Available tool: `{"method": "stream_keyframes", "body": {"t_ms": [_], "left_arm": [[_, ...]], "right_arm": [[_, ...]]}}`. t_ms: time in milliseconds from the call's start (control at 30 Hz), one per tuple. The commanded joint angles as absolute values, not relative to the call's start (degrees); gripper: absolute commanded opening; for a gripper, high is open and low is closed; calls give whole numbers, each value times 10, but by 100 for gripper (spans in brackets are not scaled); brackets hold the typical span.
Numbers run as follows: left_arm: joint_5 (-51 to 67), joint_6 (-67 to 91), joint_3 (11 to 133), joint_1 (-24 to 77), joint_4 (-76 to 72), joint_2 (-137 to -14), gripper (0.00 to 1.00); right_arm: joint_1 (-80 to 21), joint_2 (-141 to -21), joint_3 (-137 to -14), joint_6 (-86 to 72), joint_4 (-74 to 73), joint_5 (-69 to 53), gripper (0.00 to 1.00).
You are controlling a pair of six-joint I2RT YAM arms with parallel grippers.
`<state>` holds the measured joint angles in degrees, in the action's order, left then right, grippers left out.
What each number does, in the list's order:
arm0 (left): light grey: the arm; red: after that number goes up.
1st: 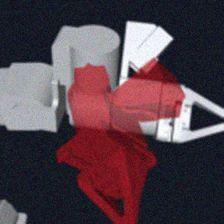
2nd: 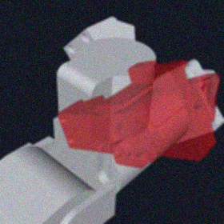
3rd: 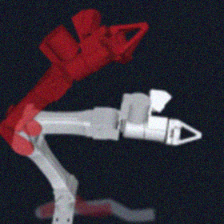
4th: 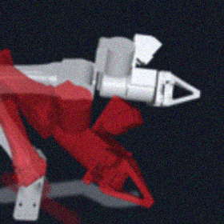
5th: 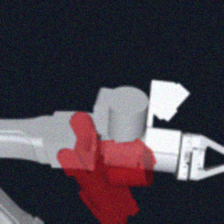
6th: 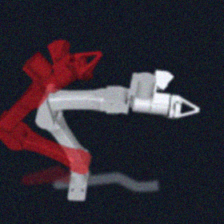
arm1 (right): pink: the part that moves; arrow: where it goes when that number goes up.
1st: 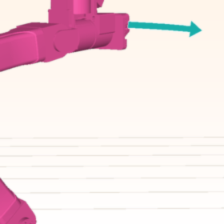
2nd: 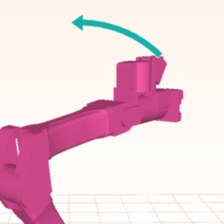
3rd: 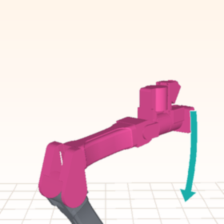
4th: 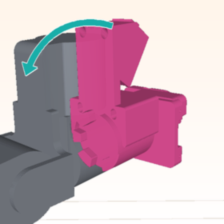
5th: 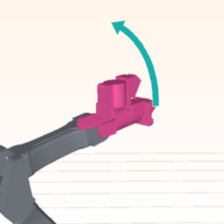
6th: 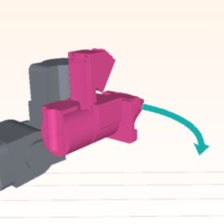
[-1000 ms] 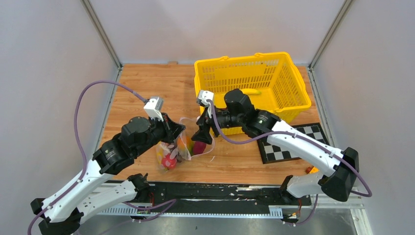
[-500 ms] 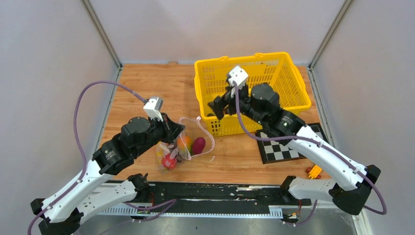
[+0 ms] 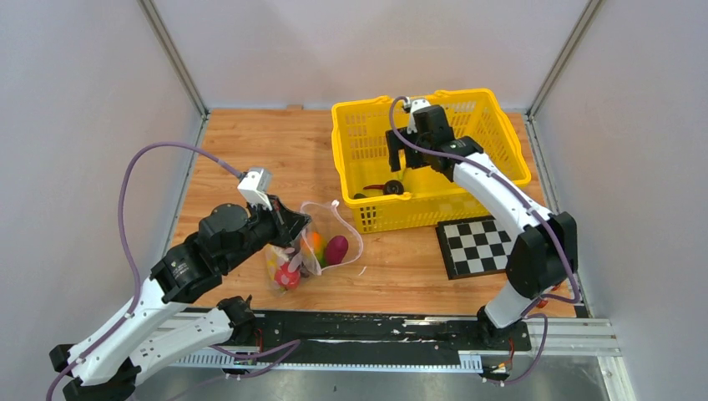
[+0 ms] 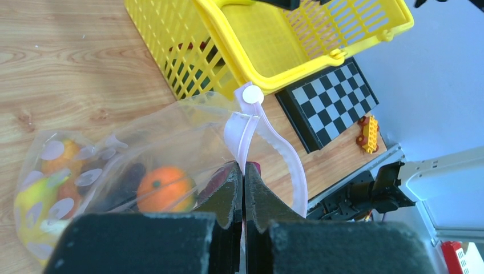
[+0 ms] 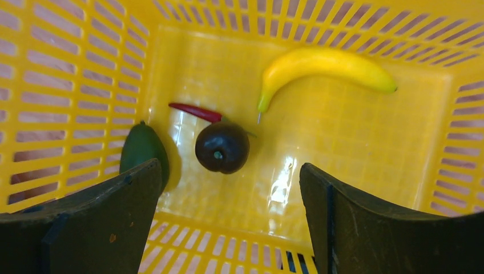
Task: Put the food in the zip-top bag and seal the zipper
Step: Pick up the fake fruit from the bin.
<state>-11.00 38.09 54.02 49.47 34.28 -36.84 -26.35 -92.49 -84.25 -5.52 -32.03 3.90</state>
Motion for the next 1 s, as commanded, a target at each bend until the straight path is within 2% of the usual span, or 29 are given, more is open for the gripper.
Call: {"method": "stream_keyframes", "body": {"t_ms": [0,100,233,367,567,867,967], "left_arm": [[-102,379,556,496,325,-368,0],[-95,383,556,496,331,-364,0],[-101,385,552,496,340,-352,0],[-100,386,553,496,346,-353,0],[-87,394,547,496,334,-361,0],[-85,394,543,496,330,-370,0],[-83,394,540,496,326,-373,0]], "right_arm": [[-260,-946,-862,-89,-331,47,91],[-236,-980,-872,-127,-327,60,92],[-228,-1018,-880,-128,-313,15,91],[-226,-1078,-917,-91,-329,-99,87],[-226,-1147,-974,-76,-384,-147,86],[-230,-1201,-995,-51,-433,-87,84],[-230,-1220,-1002,-45,-439,-77,78]]}}
